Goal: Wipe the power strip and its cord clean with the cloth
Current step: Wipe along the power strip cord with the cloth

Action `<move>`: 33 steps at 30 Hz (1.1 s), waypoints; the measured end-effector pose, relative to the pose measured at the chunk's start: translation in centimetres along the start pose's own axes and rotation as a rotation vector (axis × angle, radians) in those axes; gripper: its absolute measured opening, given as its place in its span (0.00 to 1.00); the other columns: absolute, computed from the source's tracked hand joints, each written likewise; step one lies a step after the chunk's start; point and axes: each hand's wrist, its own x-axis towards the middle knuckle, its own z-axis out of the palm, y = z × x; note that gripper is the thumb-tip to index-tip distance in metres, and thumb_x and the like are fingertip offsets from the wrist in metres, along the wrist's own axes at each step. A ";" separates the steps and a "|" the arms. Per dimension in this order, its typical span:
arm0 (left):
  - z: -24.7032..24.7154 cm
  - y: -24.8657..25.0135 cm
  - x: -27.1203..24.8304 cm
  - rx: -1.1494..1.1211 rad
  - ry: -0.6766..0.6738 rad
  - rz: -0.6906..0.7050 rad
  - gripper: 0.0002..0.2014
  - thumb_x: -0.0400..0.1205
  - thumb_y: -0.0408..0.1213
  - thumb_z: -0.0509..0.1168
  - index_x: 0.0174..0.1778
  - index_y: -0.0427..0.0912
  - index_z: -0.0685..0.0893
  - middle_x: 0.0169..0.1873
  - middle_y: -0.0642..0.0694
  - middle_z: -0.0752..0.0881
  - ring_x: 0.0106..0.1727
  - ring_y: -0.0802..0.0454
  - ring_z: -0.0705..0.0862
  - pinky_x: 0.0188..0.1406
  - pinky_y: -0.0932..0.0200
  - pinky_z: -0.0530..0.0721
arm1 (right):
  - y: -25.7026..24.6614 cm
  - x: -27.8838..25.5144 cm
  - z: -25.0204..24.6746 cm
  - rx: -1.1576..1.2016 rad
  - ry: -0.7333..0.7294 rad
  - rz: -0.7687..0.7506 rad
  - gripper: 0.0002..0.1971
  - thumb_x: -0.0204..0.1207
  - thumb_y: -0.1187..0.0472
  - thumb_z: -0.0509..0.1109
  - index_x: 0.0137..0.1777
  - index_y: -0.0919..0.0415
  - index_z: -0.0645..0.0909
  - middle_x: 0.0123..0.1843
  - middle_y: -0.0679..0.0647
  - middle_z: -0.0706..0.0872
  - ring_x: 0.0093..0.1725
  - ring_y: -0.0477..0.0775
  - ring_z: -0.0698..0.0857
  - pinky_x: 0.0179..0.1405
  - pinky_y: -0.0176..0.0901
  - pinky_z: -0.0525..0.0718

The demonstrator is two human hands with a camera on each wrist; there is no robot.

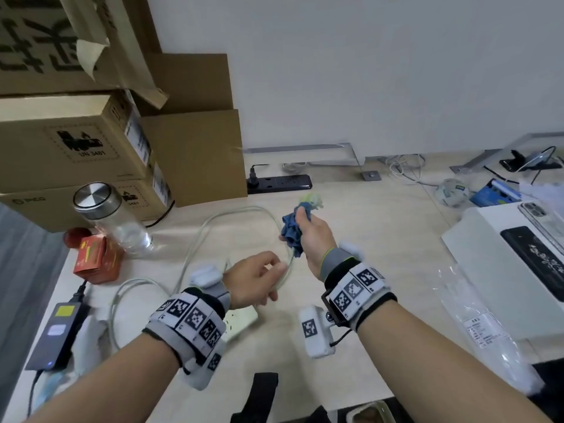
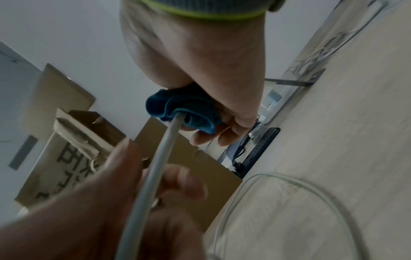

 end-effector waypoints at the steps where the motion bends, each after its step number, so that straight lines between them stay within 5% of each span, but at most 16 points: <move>1: 0.0 0.4 0.2 -0.165 -0.001 -0.032 0.16 0.86 0.52 0.51 0.50 0.45 0.76 0.34 0.42 0.90 0.32 0.46 0.87 0.40 0.49 0.86 | 0.3 -0.1 0.5 -0.051 -0.041 -0.028 0.23 0.87 0.48 0.52 0.44 0.62 0.81 0.38 0.59 0.86 0.34 0.58 0.79 0.30 0.45 0.73; 5: -0.1 1.6 1.5 -0.743 0.045 -0.185 0.27 0.85 0.59 0.45 0.64 0.40 0.74 0.36 0.32 0.88 0.34 0.37 0.88 0.36 0.48 0.88 | 1.3 -0.5 1.6 -0.276 -0.098 -0.117 0.23 0.83 0.44 0.55 0.54 0.61 0.82 0.49 0.62 0.89 0.49 0.62 0.86 0.54 0.55 0.84; 8: 0.3 1.8 2.1 -0.959 0.082 -0.275 0.36 0.82 0.66 0.42 0.54 0.35 0.80 0.27 0.37 0.80 0.20 0.47 0.75 0.20 0.59 0.75 | 1.2 -1.0 1.5 -0.339 -0.173 -0.148 0.16 0.86 0.49 0.55 0.58 0.54 0.82 0.42 0.52 0.87 0.38 0.54 0.84 0.41 0.45 0.82; 11: 0.6 2.0 2.3 -0.891 0.253 -0.268 0.29 0.84 0.63 0.41 0.40 0.45 0.78 0.18 0.47 0.71 0.17 0.55 0.61 0.18 0.65 0.56 | 1.4 -1.0 0.8 -0.413 -0.174 -0.191 0.15 0.86 0.51 0.55 0.63 0.51 0.81 0.53 0.53 0.89 0.51 0.54 0.86 0.55 0.50 0.83; 16: -0.2 0.9 2.4 -0.616 0.398 -0.196 0.15 0.88 0.47 0.50 0.51 0.50 0.82 0.20 0.47 0.75 0.18 0.54 0.65 0.18 0.64 0.62 | 2.7 -1.1 -2.0 -0.181 -0.082 -0.107 0.15 0.83 0.45 0.56 0.55 0.47 0.83 0.58 0.54 0.88 0.60 0.57 0.85 0.62 0.61 0.82; 20: -0.3 0.9 2.1 -0.708 0.359 -0.104 0.12 0.87 0.34 0.55 0.50 0.37 0.84 0.35 0.42 0.89 0.25 0.51 0.77 0.24 0.62 0.77 | 2.0 -1.2 -4.6 0.056 0.007 -0.080 0.11 0.87 0.57 0.56 0.56 0.53 0.81 0.54 0.55 0.85 0.53 0.59 0.84 0.46 0.53 0.80; 24: -0.3 1.9 2.1 -0.820 0.274 -0.090 0.16 0.89 0.41 0.52 0.54 0.38 0.84 0.26 0.42 0.82 0.19 0.54 0.62 0.19 0.62 0.58 | 0.7 -0.6 -5.8 0.189 0.165 -0.134 0.12 0.82 0.61 0.66 0.62 0.67 0.78 0.53 0.64 0.85 0.51 0.62 0.84 0.50 0.57 0.83; 27: -0.3 2.4 2.0 -0.751 0.301 -0.038 0.15 0.88 0.38 0.55 0.47 0.39 0.87 0.25 0.45 0.78 0.17 0.56 0.63 0.18 0.65 0.61 | -0.5 -0.6 -6.0 0.268 0.238 -0.153 0.07 0.82 0.58 0.66 0.53 0.62 0.81 0.51 0.61 0.85 0.48 0.59 0.84 0.50 0.56 0.83; 30: 0.0 2.7 2.1 -0.534 0.414 0.018 0.13 0.85 0.35 0.60 0.41 0.43 0.89 0.27 0.48 0.87 0.21 0.57 0.73 0.23 0.62 0.75 | -1.7 -0.9 -5.7 0.309 0.339 -0.279 0.05 0.83 0.58 0.64 0.46 0.53 0.81 0.47 0.56 0.85 0.47 0.54 0.83 0.48 0.54 0.83; 33: 0.4 2.9 2.3 -0.397 0.465 0.071 0.11 0.83 0.37 0.64 0.38 0.48 0.90 0.27 0.53 0.90 0.23 0.58 0.76 0.27 0.63 0.78 | -2.0 -1.4 -4.3 0.123 0.356 -0.563 0.06 0.81 0.59 0.66 0.47 0.47 0.81 0.45 0.48 0.86 0.45 0.44 0.84 0.50 0.41 0.84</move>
